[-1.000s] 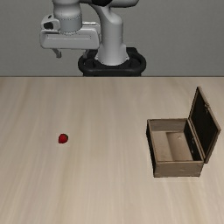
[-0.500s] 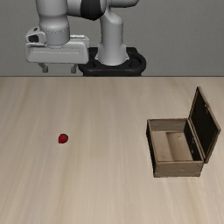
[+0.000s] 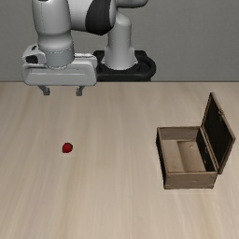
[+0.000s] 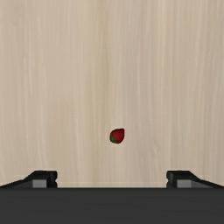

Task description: Pick up the strawberry and place it in the box

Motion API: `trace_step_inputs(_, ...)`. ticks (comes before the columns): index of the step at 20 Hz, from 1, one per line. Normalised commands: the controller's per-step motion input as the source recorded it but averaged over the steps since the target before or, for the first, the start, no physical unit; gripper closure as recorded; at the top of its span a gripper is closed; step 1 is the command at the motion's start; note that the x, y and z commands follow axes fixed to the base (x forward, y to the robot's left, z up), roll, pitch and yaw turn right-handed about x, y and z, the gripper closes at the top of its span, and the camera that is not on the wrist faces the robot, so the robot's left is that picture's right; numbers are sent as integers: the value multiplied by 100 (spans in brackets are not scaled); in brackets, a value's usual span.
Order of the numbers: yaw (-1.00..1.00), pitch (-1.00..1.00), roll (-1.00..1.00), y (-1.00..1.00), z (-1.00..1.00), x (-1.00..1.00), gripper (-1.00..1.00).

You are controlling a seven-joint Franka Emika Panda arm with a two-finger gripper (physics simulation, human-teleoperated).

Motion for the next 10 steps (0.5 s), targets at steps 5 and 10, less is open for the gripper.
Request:
trace_step_inputs(5, 0, 0, 0, 0, -100, 0, -100)
trace_step_inputs(10, 0, 0, 0, 0, -100, 0, -100)
